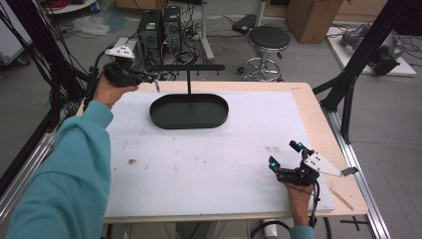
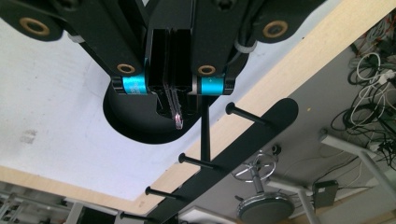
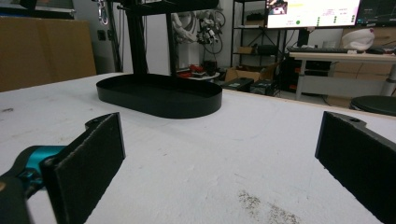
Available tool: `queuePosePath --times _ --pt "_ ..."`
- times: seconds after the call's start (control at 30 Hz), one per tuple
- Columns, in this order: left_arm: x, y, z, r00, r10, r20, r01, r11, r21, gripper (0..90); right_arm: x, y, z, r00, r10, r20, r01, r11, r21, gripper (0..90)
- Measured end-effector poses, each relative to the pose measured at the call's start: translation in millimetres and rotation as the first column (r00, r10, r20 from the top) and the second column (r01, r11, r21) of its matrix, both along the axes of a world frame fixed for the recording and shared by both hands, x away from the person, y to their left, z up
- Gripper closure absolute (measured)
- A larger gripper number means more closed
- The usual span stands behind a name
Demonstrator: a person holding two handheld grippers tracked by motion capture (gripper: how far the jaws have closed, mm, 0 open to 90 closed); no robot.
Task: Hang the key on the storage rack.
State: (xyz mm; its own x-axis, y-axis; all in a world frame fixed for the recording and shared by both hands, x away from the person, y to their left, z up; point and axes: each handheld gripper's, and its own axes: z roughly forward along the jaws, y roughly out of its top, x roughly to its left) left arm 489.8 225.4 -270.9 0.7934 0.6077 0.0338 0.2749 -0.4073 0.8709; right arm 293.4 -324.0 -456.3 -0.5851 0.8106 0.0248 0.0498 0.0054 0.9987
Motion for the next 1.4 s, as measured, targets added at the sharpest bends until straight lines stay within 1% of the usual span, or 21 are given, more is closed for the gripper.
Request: queuePosePath --times 0.13,0.2,0.27,0.4,0.63,0.93,1.2,1.4 --pt "4.8 -1.8 4.0 1.0000 0.000 -0.003 0.000 1.0000 0.005 88.6 -0.2 -0.2 0.0 1.0000 -0.001 -0.004 0.001 1.0000 0.002 0.7" --pt "7.3 -3.6 6.1 1.0000 -0.001 0.002 0.001 1.0000 0.009 88.6 -0.2 -0.3 -0.1 1.0000 -0.001 -0.004 0.001 1.0000 0.003 0.7" --pt "10.3 -4.7 6.6 1.0000 -0.001 -0.005 0.001 0.9998 0.020 88.6 -0.2 -0.2 -0.1 1.0000 -0.001 -0.003 0.001 1.0000 0.003 0.7" --pt "14.7 -5.8 6.1 0.9999 0.004 -0.013 -0.003 0.9997 0.023 88.6 -0.3 -0.1 -0.1 1.0000 -0.001 -0.003 0.001 1.0000 0.004 0.7" --pt "20.1 -3.7 2.0 0.9991 0.019 -0.037 -0.018 0.9995 0.028 88.6 -0.3 -0.2 -0.1 1.0000 -0.001 -0.003 0.001 1.0000 0.005 0.7" --pt "26.1 -3.7 -3.9 0.9982 0.025 -0.054 -0.023 0.9991 0.035 88.6 -0.3 -0.3 -0.1 1.0000 -0.001 -0.004 0.001 1.0000 0.004 0.7" --pt "30.9 -3.6 -8.5 0.9974 0.038 -0.061 -0.036 0.9986 0.039 88.6 -0.2 -0.4 -0.1 1.0000 0.000 -0.004 0.000 1.0000 0.004 0.7" --pt "31.5 -1.7 -8.5 0.9972 0.040 -0.063 -0.038 0.9985 0.041 88.6 -0.2 -0.4 -0.1 1.0000 0.000 -0.004 0.000 1.0000 0.005 0.7"
